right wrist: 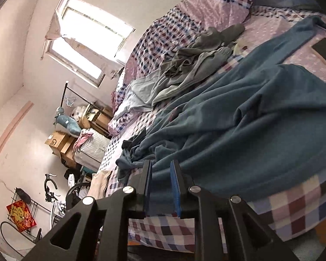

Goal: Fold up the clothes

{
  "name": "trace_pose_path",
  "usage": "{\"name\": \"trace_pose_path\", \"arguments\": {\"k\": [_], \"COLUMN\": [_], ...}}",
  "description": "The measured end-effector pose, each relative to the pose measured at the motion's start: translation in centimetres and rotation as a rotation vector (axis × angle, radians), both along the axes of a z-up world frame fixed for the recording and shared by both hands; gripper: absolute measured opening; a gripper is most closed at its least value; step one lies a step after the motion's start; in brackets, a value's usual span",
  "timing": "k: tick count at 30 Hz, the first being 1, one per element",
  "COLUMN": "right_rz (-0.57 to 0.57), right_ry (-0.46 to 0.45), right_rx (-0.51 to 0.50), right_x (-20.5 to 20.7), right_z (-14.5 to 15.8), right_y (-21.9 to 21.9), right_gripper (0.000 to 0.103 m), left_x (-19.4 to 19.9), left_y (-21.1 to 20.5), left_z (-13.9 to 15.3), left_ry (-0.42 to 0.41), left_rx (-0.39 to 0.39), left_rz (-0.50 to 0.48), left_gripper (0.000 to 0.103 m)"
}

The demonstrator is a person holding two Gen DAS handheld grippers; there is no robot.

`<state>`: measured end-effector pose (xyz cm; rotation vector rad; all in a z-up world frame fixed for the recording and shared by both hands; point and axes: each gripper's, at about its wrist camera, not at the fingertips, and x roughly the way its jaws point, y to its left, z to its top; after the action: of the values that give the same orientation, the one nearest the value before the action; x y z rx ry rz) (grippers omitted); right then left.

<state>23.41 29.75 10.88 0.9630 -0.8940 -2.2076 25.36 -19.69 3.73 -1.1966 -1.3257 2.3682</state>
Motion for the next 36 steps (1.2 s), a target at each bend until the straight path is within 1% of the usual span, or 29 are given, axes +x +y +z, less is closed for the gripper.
{"name": "trace_pose_path", "arguments": {"k": [8, 13, 17, 22, 25, 29, 31, 34, 36], "right_rz": [0.019, 0.023, 0.025, 0.031, 0.038, 0.045, 0.047, 0.044, 0.034], "right_ry": [-0.001, -0.004, -0.007, -0.011, -0.011, -0.014, -0.011, -0.002, 0.009], "right_rx": [-0.005, -0.013, -0.022, -0.021, -0.013, -0.009, -0.006, 0.000, 0.010], "right_x": [-0.7, -0.9, -1.2, -1.6, -1.8, -2.1, -2.2, -2.2, -2.1], "right_z": [-0.1, -0.1, -0.2, -0.2, -0.3, -0.4, -0.4, -0.2, 0.0], "right_y": [-1.4, -1.6, -1.9, -2.6, -3.0, -3.6, -3.8, -4.0, -3.9], "right_gripper": [0.019, 0.019, 0.019, 0.019, 0.019, 0.019, 0.019, 0.019, 0.019], "left_x": [2.3, 4.8, 6.6, 8.0, 8.5, 8.9, 8.9, 9.1, 9.4], "left_y": [-6.0, -10.0, -11.8, -11.7, -11.9, -12.1, -12.0, -12.5, -13.1], "left_z": [0.4, 0.9, 0.7, 0.3, -0.3, -0.1, 0.3, 0.8, 0.9], "left_ry": [-0.015, -0.033, -0.091, -0.180, -0.229, -0.196, -0.178, -0.147, -0.120], "left_rx": [0.009, 0.013, 0.017, 0.001, 0.016, 0.022, 0.005, -0.028, -0.009], "left_rz": [0.152, 0.254, 0.283, 0.277, 0.270, 0.273, 0.278, 0.331, 0.372], "left_gripper": [0.000, 0.000, 0.000, 0.000, 0.000, 0.001, 0.001, 0.002, 0.005]}}
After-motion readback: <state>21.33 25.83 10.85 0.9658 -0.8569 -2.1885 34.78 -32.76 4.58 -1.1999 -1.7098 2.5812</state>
